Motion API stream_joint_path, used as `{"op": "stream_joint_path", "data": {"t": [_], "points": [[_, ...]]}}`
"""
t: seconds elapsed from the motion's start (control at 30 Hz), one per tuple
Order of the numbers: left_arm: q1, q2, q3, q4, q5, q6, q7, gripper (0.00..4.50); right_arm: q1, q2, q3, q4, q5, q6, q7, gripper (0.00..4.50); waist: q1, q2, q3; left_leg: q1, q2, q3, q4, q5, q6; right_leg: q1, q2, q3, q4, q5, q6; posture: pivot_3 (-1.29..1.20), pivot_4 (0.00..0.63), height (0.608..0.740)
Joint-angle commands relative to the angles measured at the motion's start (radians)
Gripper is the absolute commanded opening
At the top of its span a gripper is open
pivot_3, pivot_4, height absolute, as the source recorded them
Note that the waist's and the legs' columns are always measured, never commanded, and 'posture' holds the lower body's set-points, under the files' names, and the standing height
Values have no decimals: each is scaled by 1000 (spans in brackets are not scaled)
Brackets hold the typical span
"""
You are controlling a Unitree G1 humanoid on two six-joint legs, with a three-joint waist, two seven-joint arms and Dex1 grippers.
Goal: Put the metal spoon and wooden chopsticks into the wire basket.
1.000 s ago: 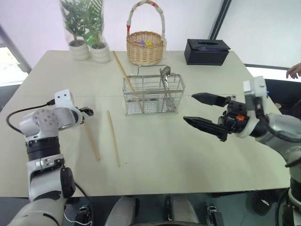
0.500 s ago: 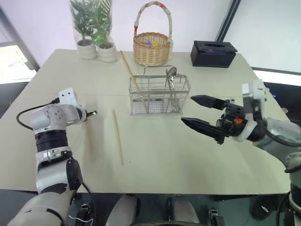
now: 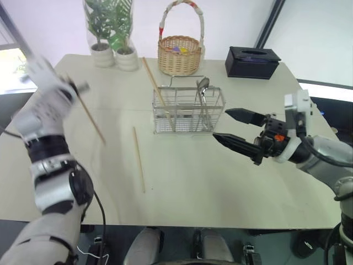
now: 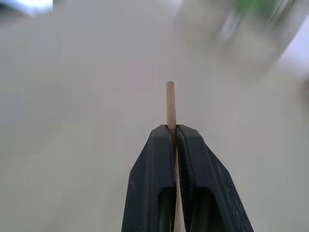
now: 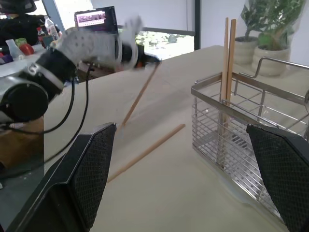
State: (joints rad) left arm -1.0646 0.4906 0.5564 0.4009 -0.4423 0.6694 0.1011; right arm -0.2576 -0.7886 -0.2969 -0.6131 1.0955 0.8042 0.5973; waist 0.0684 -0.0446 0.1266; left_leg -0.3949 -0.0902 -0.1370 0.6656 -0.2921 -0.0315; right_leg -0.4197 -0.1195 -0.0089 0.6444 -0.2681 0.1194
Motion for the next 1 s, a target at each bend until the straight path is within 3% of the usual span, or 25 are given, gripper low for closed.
{"op": "stream_joint_path", "data": {"t": [0.03, 0.13, 0.33, 0.5, 0.67, 0.97, 1.0], "points": [[-153, -11, 45, -23, -104, -149, -95, 47, -9, -14, -23, -19, 28, 1, -12, 4500, -2, 2, -1, 0, -1, 0, 0, 0, 0, 1, -1, 0, -2, 1, 1, 0, 150, 651], [-228, -53, 24, -23, -160, -164, -158, 47, 11, -17, -43, -37, 51, 3, -32, 4500, -4, 10, -2, 4, -1, 1, 0, -3, 5, 9, -1, 0, -10, 2, 4, 0, 150, 651], [-200, -165, -110, -114, -194, -124, -271, 47, 50, -13, -65, -67, 64, -9, -82, 4500, -7, 9, -1, 3, -1, 0, 0, -3, 7, 9, 0, 0, -12, 3, 5, 0, 150, 651], [-132, -230, -222, -142, -148, -154, -320, 47, 92, 6, -80, -85, 66, -30, -125, 4500, -10, 10, -1, 4, -1, 0, 0, -3, 7, 9, 1, 0, -11, 3, 5, 0, 150, 651], [-16, -282, -369, -112, -21, -306, -414, 47, 150, 32, -103, -103, 66, -61, -149, 4500, -13, 11, -1, 4, -1, 1, 0, -3, 7, 10, 1, 0, -11, 3, 5, 0, 150, 651], [27, -358, -394, -38, 44, -450, -430, 47, 186, 30, -140, -100, 93, -87, -175, 4500, -12, 11, 0, 4, 0, 1, 0, -3, 7, 10, 1, 0, -12, 3, 5, 0, 150, 651], [31, -362, -392, -40, 45, -453, -428, 347, 185, 30, -142, -96, 94, -88, -177, 4500, -12, 10, 0, 4, -1, 1, 0, -3, 7, 10, 1, 0, -12, 3, 5, 0, 150, 651]]}}
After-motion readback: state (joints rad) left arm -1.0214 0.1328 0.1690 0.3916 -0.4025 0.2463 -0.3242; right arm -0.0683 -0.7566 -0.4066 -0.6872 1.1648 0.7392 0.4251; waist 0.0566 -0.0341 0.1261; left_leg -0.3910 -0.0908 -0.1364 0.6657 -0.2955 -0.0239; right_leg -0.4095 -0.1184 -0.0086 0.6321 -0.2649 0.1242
